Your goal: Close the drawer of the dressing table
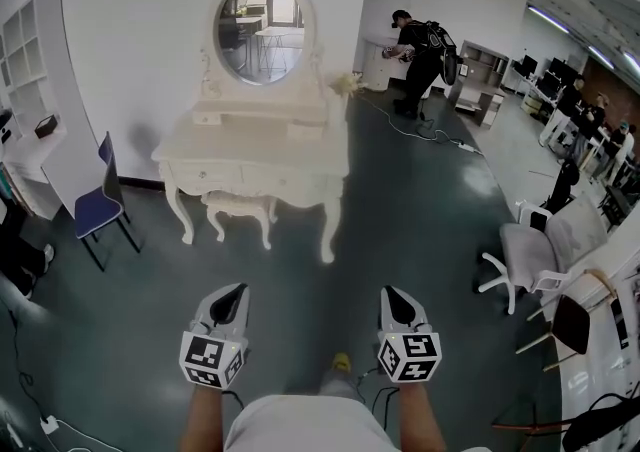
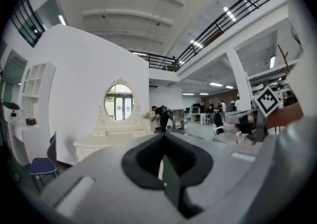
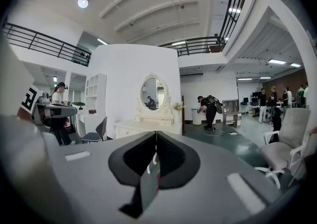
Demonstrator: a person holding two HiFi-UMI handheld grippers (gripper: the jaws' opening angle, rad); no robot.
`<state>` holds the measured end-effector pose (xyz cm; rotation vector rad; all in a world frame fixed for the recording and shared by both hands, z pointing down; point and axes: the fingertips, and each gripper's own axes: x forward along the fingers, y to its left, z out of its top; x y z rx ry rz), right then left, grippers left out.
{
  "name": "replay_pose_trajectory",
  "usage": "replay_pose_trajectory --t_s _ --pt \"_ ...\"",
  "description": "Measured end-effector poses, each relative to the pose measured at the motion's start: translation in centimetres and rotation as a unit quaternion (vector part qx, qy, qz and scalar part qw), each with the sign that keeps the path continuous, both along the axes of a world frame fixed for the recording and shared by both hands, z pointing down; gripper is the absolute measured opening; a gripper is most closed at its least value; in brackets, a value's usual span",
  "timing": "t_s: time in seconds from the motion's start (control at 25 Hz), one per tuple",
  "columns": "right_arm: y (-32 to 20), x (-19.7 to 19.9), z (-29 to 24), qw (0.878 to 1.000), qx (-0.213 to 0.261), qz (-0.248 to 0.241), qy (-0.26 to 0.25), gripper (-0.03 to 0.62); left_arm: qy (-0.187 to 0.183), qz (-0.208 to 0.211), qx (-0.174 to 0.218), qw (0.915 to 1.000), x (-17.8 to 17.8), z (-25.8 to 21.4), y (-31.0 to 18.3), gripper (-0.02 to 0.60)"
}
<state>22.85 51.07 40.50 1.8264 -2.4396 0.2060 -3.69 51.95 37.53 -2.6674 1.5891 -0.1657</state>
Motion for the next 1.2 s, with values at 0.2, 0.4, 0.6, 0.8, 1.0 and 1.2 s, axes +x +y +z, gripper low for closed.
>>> replay_pose_trajectory --t_s 0.2,0.4,0.6,0.8,1.0,1.2 --pt "0.0 -0.2 -0.5 1.0 0.004 -0.001 0.005 0.002 0.002 0.007 0.001 1.0 0.4 -0.3 -0.1 -0.002" --pt "-0.1 -0.3 -0.5 1.0 0.012 0.005 0.008 0.005 0.003 0.012 -0.003 0.9999 0.4 0.2 -0.2 -0.002" --pt "-0.6 -0.4 0.2 1.0 0.006 0.003 0.004 0.023 0.0 0.013 -0.009 0.9999 0.2 0.9 -0.7 -0.002" --pt "-1.0 -1.1 1.0 1.0 -0.007 -0.001 0.004 0.065 -0.002 0.013 -0.012 0.9998 -0.2 1.1 -0.9 -0.002" --pt "-1.4 -1.9 1.0 1.0 -0.012 -0.005 0.004 0.083 -0.001 0.011 -0.01 0.9999 -0.9 0.9 -1.4 -0.002" --pt "-1.6 -2.4 0.8 1.0 -0.012 -0.004 0.003 0.083 0.002 0.013 -0.013 0.9998 -1.5 1.0 -1.7 -0.002"
